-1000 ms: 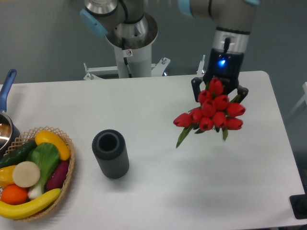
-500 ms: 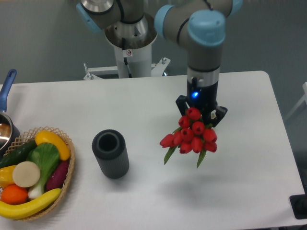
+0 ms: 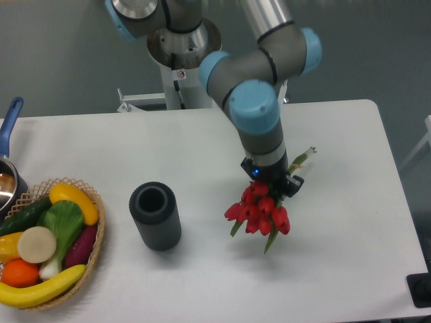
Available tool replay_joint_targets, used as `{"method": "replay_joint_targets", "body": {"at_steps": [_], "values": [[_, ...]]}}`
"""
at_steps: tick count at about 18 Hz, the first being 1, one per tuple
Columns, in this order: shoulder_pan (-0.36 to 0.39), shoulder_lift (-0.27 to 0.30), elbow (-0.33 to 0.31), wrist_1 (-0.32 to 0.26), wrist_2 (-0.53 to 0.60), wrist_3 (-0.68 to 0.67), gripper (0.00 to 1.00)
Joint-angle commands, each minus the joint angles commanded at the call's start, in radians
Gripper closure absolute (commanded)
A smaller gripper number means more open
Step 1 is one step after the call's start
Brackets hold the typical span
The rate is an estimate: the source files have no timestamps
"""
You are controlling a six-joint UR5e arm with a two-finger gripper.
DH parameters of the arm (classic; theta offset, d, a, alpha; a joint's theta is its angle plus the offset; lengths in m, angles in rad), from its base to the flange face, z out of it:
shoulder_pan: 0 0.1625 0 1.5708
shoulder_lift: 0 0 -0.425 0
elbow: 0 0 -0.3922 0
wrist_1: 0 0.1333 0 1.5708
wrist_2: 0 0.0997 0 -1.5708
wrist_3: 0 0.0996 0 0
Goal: Place the flowers on the table
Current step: 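Tilt the gripper to swing the tulip heads down toward the table, then lower the tulips onto the table beside the black vase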
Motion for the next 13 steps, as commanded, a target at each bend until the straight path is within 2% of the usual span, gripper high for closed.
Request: {"method": "replay_joint_targets", "body": {"at_steps": [10,13], "values": [[-0.006,-0.083,0.009,0.009,-0.006,0.000,0.59],[-0.015,-0.092,0.011,0.009,-0.006,0.000,0.58]]}}
